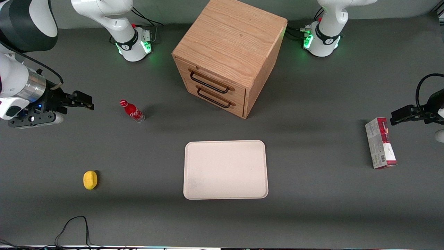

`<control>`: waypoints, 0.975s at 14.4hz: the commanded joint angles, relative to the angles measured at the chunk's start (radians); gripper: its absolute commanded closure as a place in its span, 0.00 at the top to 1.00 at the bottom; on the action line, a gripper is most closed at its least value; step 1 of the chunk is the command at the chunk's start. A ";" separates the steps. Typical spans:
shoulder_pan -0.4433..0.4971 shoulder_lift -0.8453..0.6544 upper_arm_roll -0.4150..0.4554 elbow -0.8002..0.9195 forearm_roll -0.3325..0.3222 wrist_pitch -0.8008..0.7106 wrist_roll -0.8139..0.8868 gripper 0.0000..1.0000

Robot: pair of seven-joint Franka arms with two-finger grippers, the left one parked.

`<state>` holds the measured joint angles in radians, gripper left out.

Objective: Place coke bottle on tray
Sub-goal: 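Move the right gripper toward the red Coca-Cola bottle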

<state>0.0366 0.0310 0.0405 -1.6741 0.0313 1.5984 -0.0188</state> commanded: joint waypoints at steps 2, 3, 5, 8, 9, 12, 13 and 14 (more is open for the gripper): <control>0.011 -0.028 -0.010 -0.009 -0.019 -0.038 0.017 1.00; 0.011 -0.023 -0.010 -0.003 -0.019 -0.040 0.019 1.00; 0.012 -0.025 -0.010 -0.004 -0.019 -0.040 0.019 1.00; 0.014 -0.032 -0.005 -0.004 -0.019 -0.044 0.017 1.00; 0.014 -0.043 -0.004 -0.004 -0.018 -0.069 0.017 1.00; 0.014 -0.074 -0.004 -0.007 -0.011 -0.100 0.008 1.00; 0.014 -0.075 -0.005 -0.004 -0.011 -0.110 0.002 1.00; 0.014 -0.082 -0.005 -0.003 -0.011 -0.120 0.002 1.00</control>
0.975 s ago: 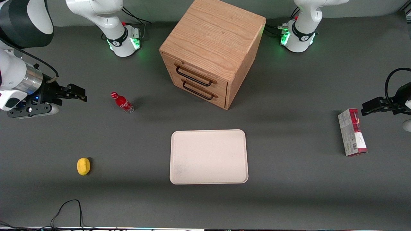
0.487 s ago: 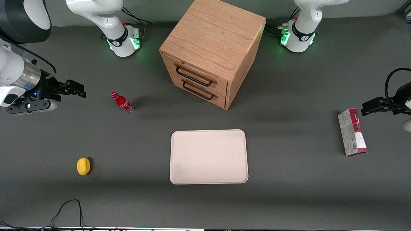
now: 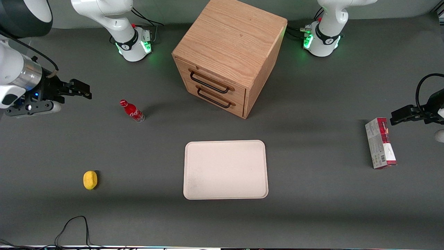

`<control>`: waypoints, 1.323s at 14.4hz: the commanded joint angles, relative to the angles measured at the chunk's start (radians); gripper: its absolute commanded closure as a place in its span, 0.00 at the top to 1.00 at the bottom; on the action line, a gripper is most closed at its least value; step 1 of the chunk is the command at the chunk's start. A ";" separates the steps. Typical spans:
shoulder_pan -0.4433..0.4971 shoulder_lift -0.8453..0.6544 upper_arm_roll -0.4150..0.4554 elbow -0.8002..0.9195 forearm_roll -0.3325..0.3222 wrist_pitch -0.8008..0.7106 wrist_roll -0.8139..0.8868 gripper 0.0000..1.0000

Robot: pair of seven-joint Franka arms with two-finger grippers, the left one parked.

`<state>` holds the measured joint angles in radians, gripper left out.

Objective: Place coke bottle on tray
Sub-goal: 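Move the right gripper toward the red Coca-Cola bottle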

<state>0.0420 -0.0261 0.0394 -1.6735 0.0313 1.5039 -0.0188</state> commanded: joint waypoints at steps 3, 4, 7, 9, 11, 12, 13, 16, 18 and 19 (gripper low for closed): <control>0.010 -0.057 0.000 -0.005 -0.010 -0.050 0.004 1.00; 0.013 -0.066 0.000 -0.006 0.002 -0.063 0.002 1.00; 0.044 -0.145 -0.006 -0.082 0.019 -0.068 0.005 1.00; 0.051 -0.272 -0.006 -0.232 0.030 -0.027 0.004 1.00; 0.052 -0.368 -0.006 -0.365 0.032 0.034 0.002 1.00; 0.052 -0.373 -0.007 -0.377 0.032 0.036 0.002 1.00; 0.052 -0.368 -0.009 -0.379 0.032 0.038 0.002 1.00; 0.050 -0.360 -0.009 -0.382 0.032 0.047 0.002 1.00; 0.050 -0.333 -0.010 -0.397 0.032 0.090 0.002 1.00; 0.050 -0.324 -0.010 -0.435 0.032 0.149 0.002 1.00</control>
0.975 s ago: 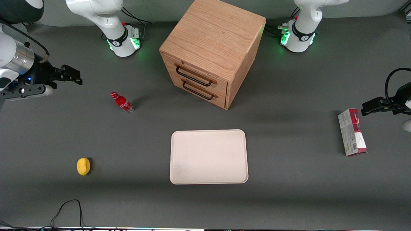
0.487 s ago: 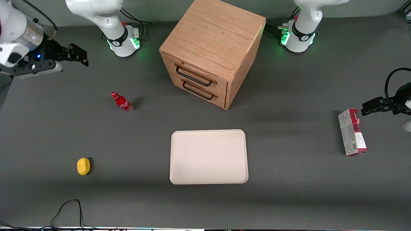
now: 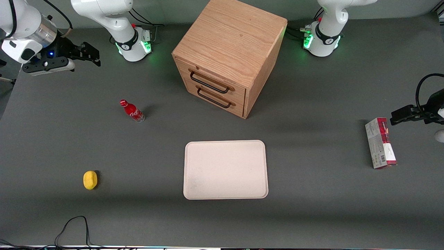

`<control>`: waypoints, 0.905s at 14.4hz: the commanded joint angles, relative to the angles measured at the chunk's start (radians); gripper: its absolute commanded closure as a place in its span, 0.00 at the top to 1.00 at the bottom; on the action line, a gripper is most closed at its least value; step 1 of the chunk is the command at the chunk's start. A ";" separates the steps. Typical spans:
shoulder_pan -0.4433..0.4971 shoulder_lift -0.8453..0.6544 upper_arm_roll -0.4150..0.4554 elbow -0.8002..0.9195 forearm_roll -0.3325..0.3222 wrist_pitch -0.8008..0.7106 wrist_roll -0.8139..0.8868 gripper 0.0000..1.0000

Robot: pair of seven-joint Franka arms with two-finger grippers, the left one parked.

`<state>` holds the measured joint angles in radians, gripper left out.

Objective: Place coke bottle on tray
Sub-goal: 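Lower the open right gripper over the bottle's cap end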

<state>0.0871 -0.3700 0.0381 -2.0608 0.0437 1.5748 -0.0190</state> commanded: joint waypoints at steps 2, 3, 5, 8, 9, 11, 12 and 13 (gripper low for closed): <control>0.005 0.022 -0.007 -0.164 0.019 0.219 0.002 1.00; 0.005 0.035 -0.007 -0.206 0.021 0.284 0.002 1.00; 0.006 0.104 -0.007 -0.231 0.021 0.356 0.002 1.00; 0.029 0.164 -0.009 -0.303 0.024 0.492 0.002 1.00; 0.033 0.161 -0.007 -0.350 0.025 0.551 0.001 1.00; 0.037 0.161 -0.007 -0.433 0.025 0.651 0.001 1.00; 0.040 0.161 -0.009 -0.464 0.025 0.691 -0.001 1.00; 0.040 0.163 -0.009 -0.473 0.025 0.706 -0.015 1.00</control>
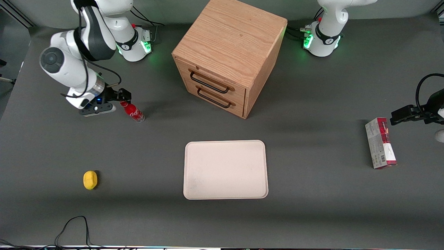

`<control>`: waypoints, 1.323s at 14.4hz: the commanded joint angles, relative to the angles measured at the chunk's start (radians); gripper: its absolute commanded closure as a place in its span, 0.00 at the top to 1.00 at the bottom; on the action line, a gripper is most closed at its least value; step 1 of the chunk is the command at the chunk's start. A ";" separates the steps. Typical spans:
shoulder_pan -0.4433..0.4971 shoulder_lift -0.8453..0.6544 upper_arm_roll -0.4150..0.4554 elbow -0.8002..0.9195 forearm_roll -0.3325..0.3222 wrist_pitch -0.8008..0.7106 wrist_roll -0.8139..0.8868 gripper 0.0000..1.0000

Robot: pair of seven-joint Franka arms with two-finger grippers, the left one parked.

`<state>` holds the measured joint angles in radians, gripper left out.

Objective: Place coke bottle on tray
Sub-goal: 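Lower the open right gripper over the bottle's cap end, then close the right gripper on the bottle and lift it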

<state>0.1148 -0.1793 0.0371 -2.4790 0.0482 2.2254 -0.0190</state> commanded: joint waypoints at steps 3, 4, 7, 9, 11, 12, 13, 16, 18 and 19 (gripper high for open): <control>0.011 -0.019 -0.031 -0.055 0.021 0.057 -0.041 1.00; 0.011 -0.020 -0.031 -0.058 0.021 0.057 -0.041 1.00; 0.011 -0.025 -0.031 -0.070 0.022 0.057 -0.041 1.00; 0.013 -0.026 -0.031 -0.072 0.022 0.057 -0.039 1.00; 0.013 -0.032 -0.031 -0.080 0.022 0.057 -0.039 0.75; 0.014 -0.040 -0.031 -0.090 0.022 0.057 -0.036 0.15; 0.014 -0.043 -0.031 -0.093 0.022 0.057 -0.036 0.00; 0.017 -0.043 -0.031 -0.093 0.022 0.057 -0.036 0.00; 0.017 -0.042 -0.031 -0.093 0.024 0.057 -0.036 0.00; 0.017 -0.042 -0.031 -0.093 0.024 0.057 -0.035 0.00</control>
<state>0.1207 -0.1925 0.0166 -2.5521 0.0483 2.2726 -0.0305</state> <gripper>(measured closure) 0.687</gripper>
